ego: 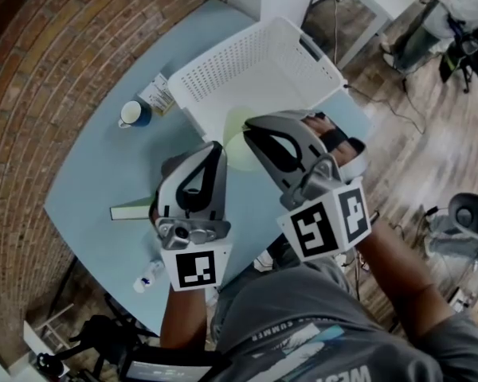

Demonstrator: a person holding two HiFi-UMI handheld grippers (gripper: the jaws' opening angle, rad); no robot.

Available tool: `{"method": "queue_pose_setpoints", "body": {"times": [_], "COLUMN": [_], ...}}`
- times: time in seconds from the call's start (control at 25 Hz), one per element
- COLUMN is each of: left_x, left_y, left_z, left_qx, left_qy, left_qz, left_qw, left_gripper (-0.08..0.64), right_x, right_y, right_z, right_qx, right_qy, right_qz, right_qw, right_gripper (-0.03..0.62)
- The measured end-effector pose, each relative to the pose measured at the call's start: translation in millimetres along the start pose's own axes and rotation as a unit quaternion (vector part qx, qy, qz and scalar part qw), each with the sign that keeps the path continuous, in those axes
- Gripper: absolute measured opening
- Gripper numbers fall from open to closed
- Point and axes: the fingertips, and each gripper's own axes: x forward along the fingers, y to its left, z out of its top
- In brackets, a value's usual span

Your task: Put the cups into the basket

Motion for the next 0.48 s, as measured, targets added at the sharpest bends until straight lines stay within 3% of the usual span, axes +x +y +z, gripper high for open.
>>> {"method": "queue_pose_setpoints", "body": {"times": [0.48], "left_x": [21], "left_y": [20], "left_z": [-35], "left_qx": [-0.019], "left_qy": [0.024], "left_qz": [0.009], "left_qw": [0.9995], "left_gripper": [-0.001], "right_x": [50], "right_y": [-21], "right_z": [-24], "right_qx": [0.003], "right_qy": [0.010], "right_qz": [0.033], "right_qw": [0.999], "right_gripper": [0.032]}}
